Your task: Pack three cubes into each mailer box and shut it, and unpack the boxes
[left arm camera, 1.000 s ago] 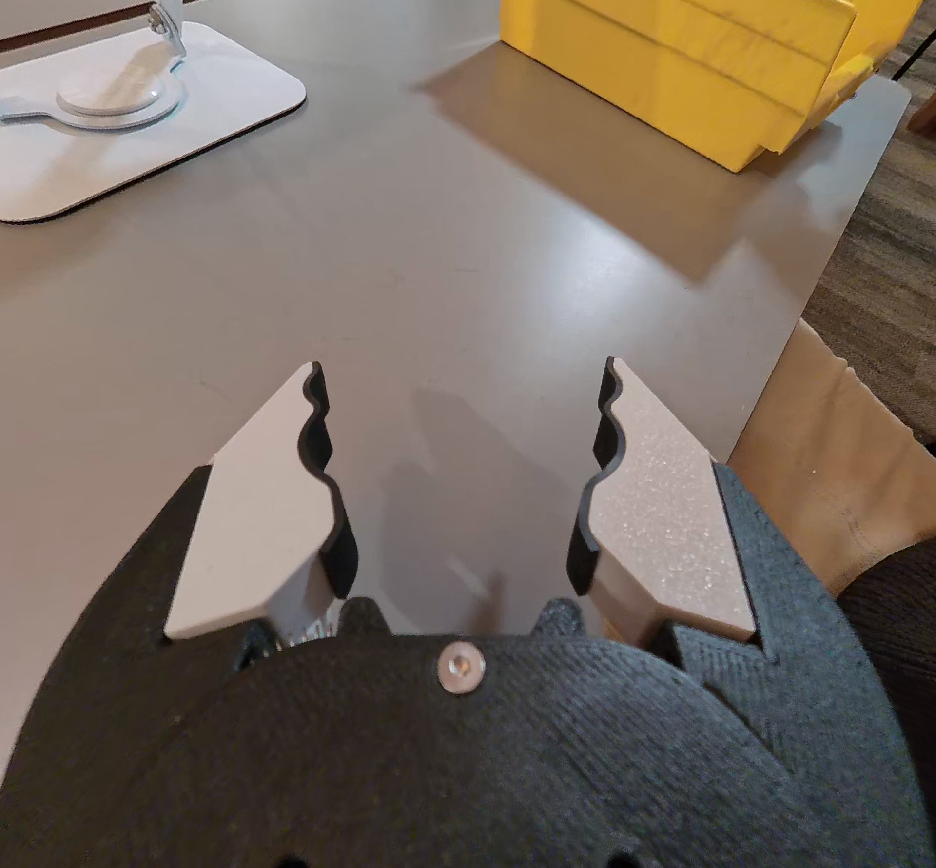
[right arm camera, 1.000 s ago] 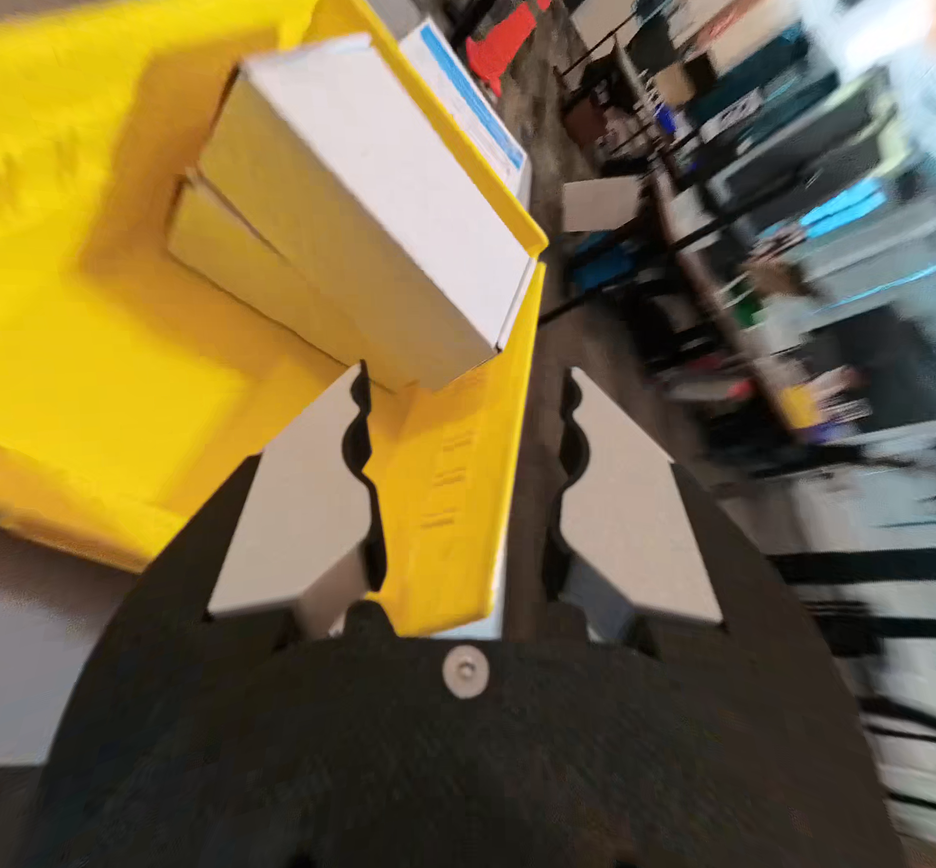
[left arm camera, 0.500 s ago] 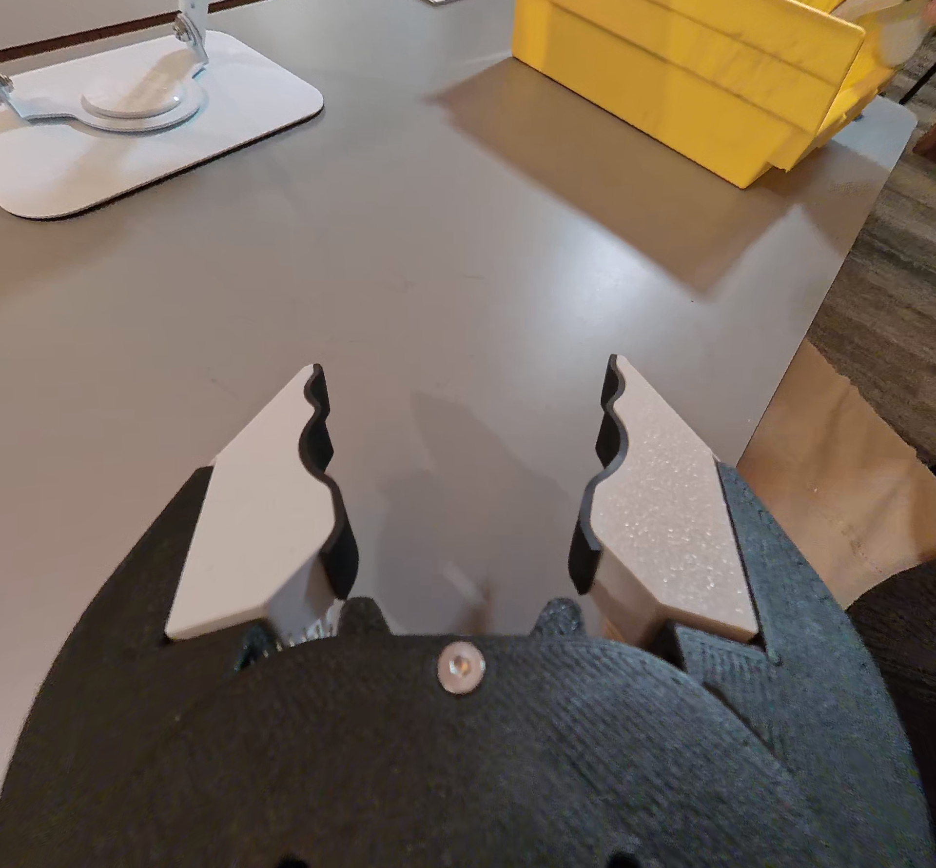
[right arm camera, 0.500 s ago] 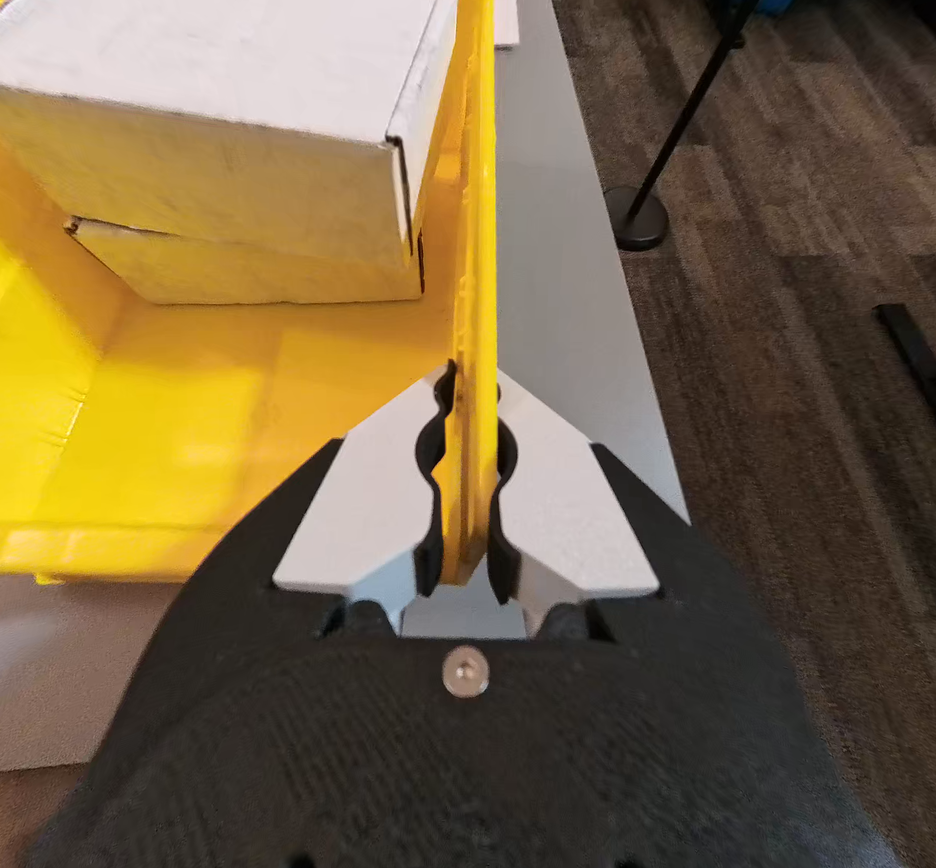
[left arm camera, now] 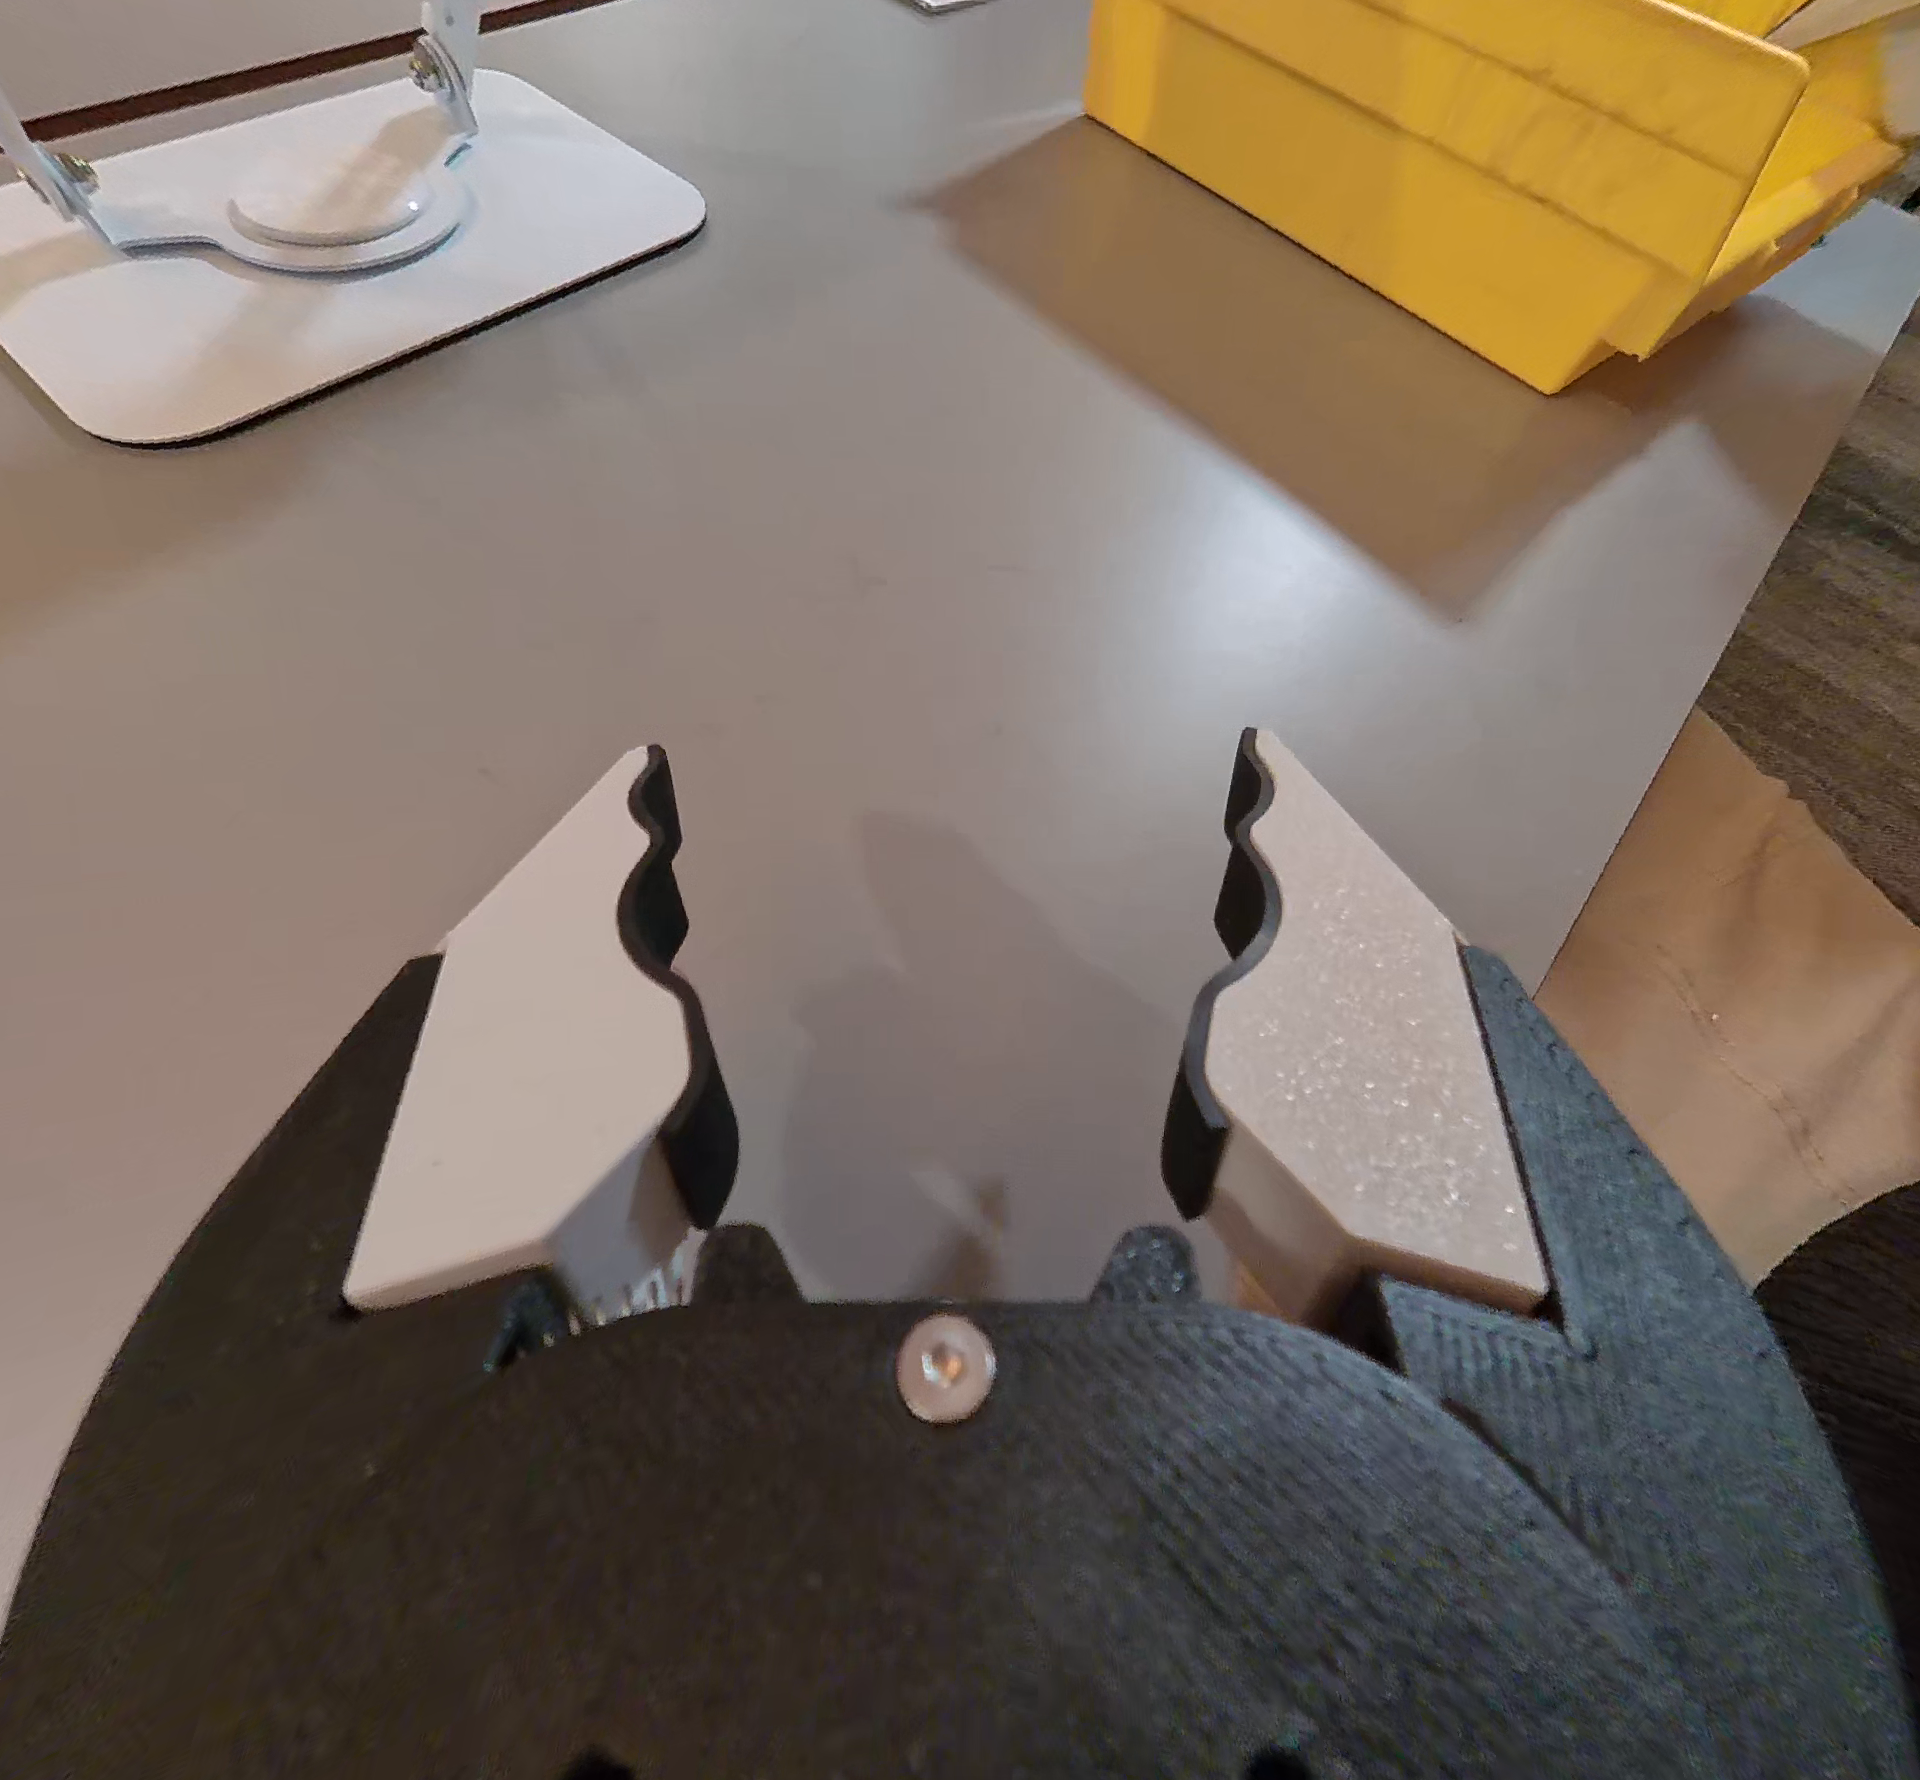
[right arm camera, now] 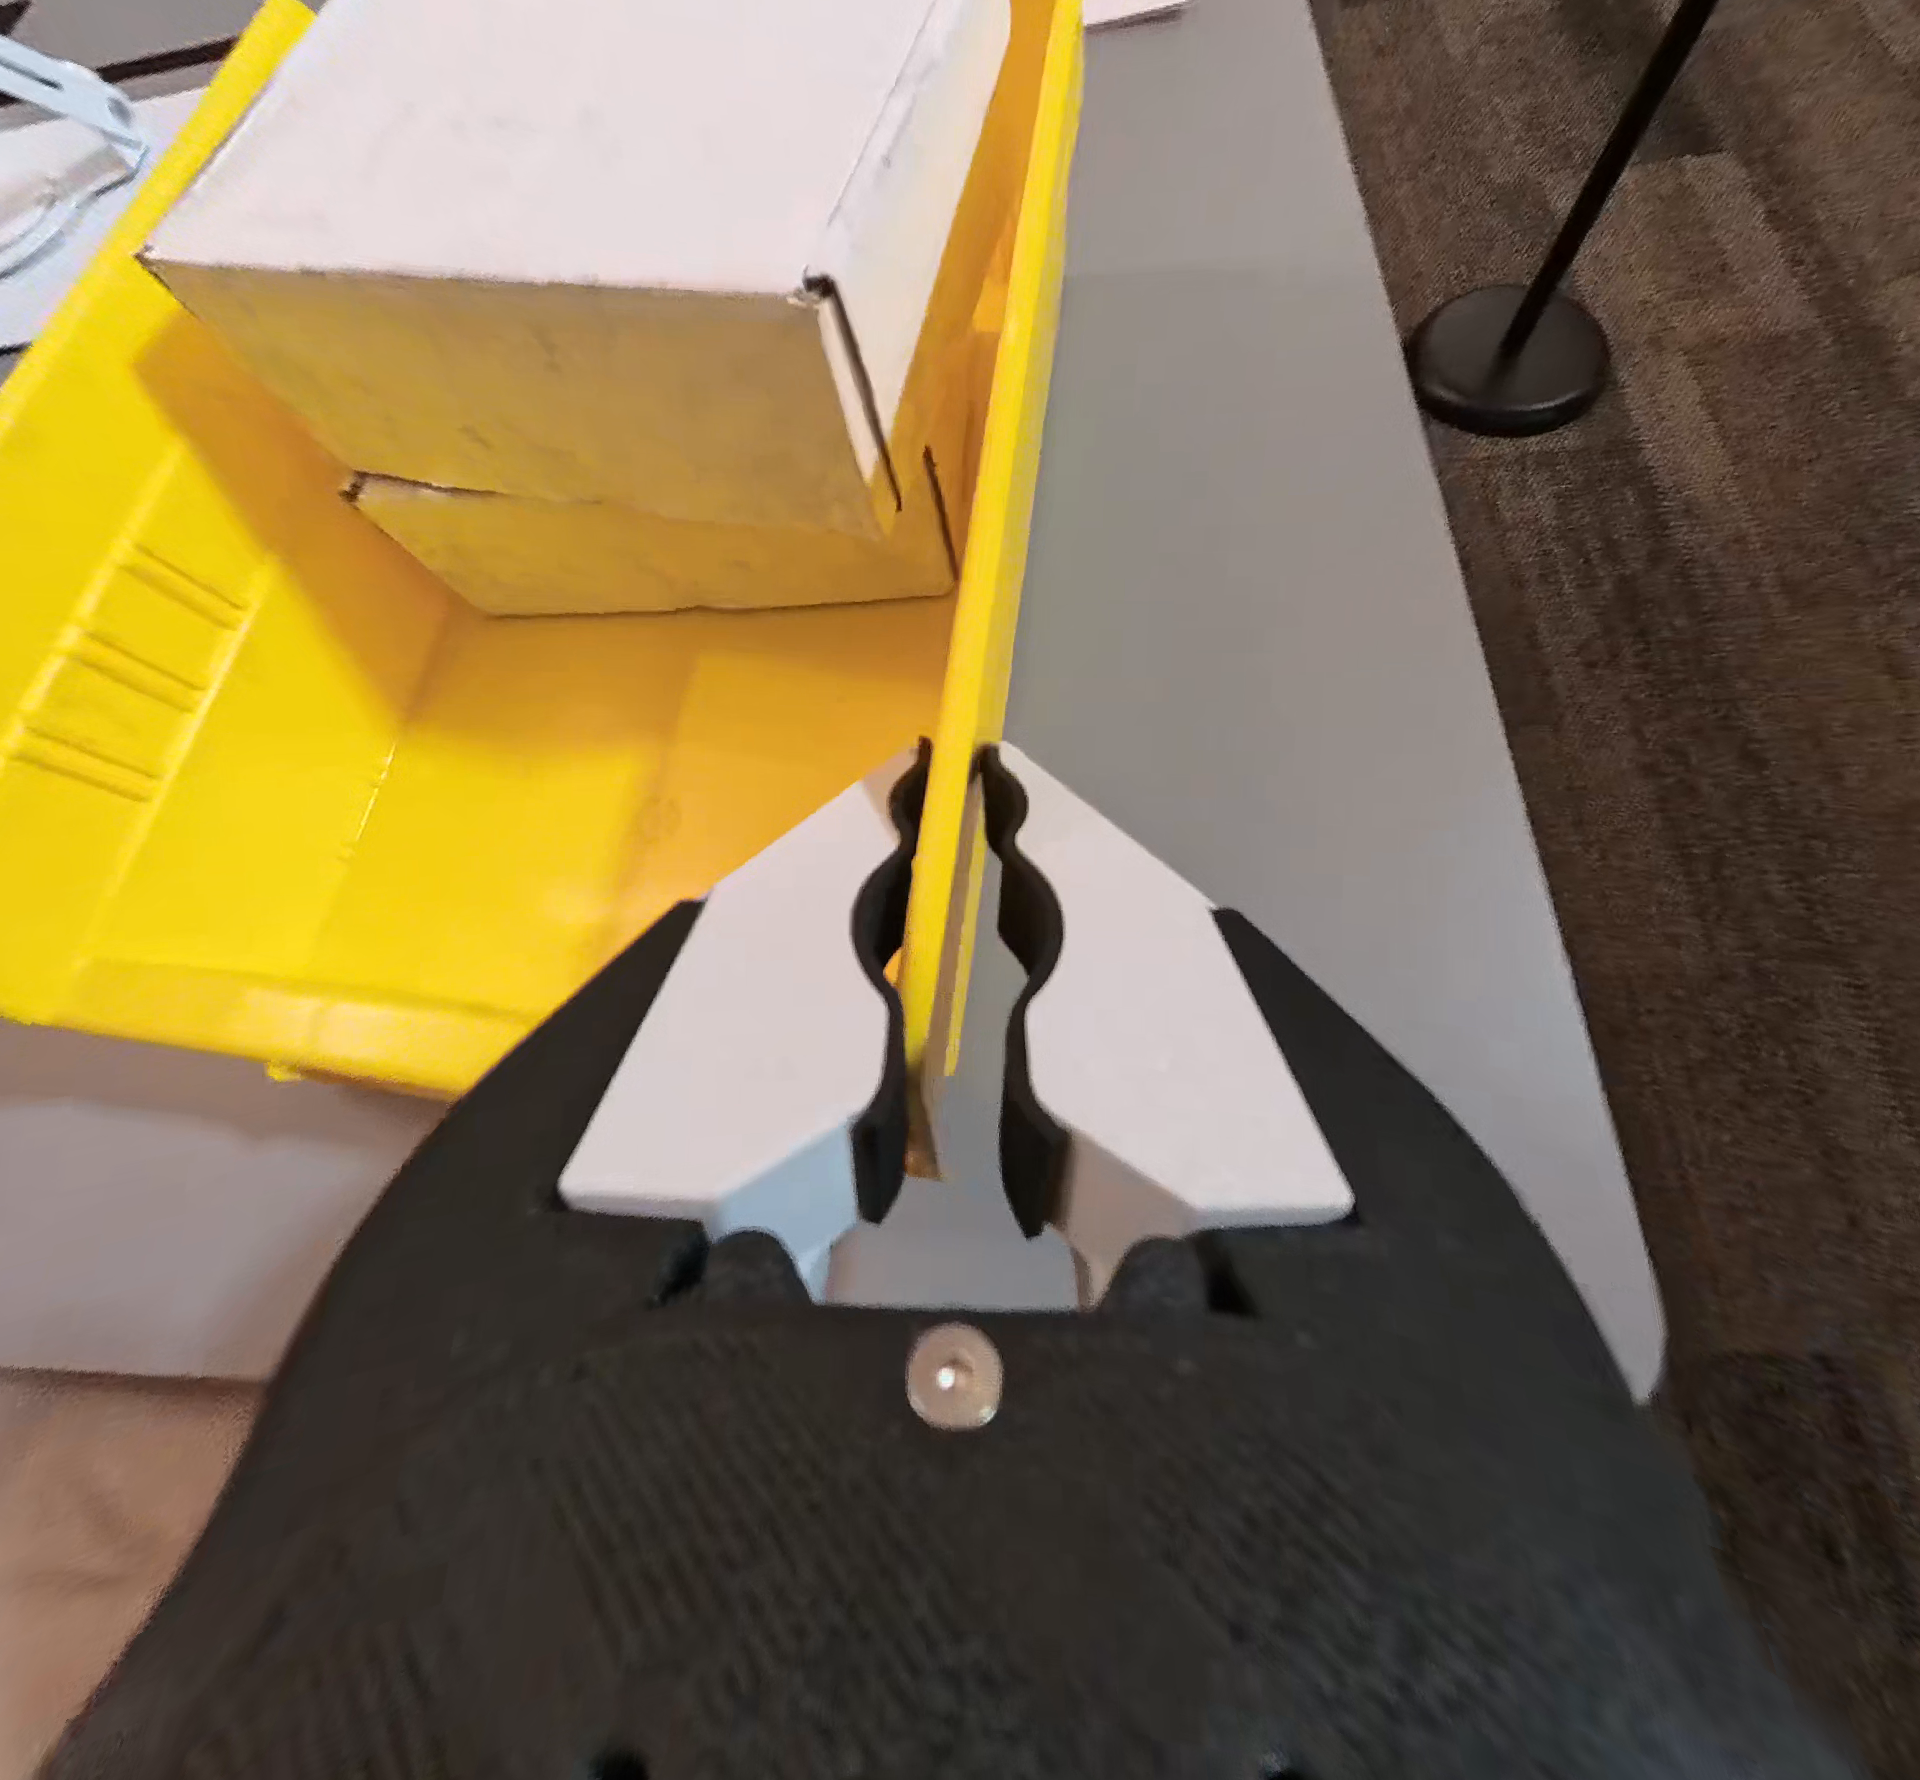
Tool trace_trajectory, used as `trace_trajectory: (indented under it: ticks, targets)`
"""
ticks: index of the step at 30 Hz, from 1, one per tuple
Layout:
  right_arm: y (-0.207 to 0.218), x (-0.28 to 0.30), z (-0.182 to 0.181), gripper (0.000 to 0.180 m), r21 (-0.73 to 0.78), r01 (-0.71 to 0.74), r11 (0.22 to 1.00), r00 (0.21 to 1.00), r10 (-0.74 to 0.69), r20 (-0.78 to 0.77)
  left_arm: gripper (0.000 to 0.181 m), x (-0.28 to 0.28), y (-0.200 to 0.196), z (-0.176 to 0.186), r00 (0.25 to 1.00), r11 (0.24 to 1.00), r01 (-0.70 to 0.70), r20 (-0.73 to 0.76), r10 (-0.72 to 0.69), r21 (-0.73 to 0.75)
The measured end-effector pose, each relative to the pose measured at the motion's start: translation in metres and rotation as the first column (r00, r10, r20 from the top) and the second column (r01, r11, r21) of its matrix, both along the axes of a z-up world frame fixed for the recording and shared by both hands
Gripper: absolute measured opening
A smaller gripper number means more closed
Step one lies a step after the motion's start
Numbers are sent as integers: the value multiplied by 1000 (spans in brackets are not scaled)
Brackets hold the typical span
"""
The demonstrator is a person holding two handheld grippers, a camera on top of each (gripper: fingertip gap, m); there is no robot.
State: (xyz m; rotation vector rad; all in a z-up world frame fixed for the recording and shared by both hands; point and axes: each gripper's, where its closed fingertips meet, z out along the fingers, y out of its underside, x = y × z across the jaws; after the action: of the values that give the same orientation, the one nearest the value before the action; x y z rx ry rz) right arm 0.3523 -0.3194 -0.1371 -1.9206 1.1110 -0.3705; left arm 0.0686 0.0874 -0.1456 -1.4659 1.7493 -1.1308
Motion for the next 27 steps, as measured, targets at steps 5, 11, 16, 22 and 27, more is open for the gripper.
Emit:
trace_trajectory:
  ticks: [5,11,16,22,27]
  targets:
    - [4,-2,-2,52,148,3,989,981,26,-191,104,0,0,-1,1000,1000,1,2,-1,14]
    - [17,17,-9,30,177,49,983,963,1,-269,104,-1,-1,-3,1000,1000,-1,-3,1,31]
    - [9,15,-17,24,-85,51,995,975,-68,-212,103,-1,2,0,1000,999,-10,9,10,30]
    - [3,20,-22,25,-219,157,963,982,-175,-66,103,-2,7,1,1000,999,-19,12,19,38]
    - [8,23,-20,5,-53,192,980,980,-194,-47,102,-1,7,-1,1000,999,-20,10,20,48]
